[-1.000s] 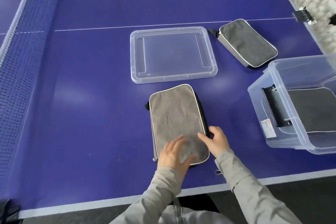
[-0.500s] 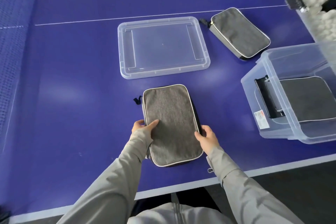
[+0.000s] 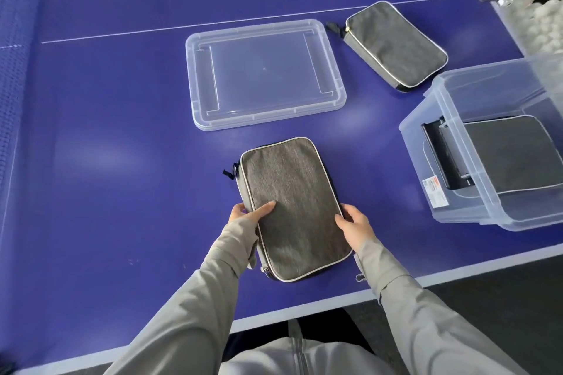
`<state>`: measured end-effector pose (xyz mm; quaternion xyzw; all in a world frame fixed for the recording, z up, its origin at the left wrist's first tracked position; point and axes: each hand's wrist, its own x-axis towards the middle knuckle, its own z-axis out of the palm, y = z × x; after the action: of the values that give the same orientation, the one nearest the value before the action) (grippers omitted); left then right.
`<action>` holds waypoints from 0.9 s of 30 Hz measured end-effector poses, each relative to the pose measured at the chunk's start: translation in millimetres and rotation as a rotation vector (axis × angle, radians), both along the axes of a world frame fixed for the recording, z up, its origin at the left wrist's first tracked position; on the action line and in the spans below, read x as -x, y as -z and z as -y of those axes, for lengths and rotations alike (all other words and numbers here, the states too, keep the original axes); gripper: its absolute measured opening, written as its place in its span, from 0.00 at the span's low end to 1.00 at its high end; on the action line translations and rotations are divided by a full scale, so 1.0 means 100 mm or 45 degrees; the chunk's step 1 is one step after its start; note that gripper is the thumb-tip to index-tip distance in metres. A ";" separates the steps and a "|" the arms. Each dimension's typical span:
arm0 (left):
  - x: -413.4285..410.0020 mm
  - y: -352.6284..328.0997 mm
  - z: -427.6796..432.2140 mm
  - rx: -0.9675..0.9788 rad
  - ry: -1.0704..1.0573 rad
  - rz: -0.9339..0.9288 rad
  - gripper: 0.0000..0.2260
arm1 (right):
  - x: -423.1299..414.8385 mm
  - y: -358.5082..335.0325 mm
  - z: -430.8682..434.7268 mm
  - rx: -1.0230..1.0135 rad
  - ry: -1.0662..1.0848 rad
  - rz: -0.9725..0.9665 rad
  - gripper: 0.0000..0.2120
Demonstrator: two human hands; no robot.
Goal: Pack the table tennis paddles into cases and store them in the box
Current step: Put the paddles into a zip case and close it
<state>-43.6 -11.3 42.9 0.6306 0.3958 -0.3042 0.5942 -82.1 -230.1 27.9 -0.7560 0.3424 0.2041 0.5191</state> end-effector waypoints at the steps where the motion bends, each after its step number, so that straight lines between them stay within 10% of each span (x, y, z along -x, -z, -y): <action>1: 0.01 0.01 0.02 0.046 -0.017 0.017 0.22 | 0.00 0.00 0.02 -0.009 0.006 0.004 0.16; 9: 0.02 -0.04 0.18 0.025 -0.105 0.112 0.18 | 0.05 0.04 0.14 -0.036 0.120 0.076 0.21; 14: 0.11 -0.06 0.29 0.027 -0.240 0.114 0.14 | 0.37 -0.19 0.07 0.673 0.014 0.649 0.12; 19: 0.09 -0.23 0.42 0.086 -0.510 0.106 0.18 | 0.79 -0.47 -0.17 0.828 -0.354 1.130 0.14; 27: 0.01 -0.62 0.57 0.122 -0.874 0.034 0.24 | 0.64 -0.51 -0.52 1.044 -0.352 1.061 0.22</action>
<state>-44.3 -68.0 104.4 0.4362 0.5621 -0.0966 0.6960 -145.9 -178.4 79.1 -0.9485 0.0593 -0.1925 0.2444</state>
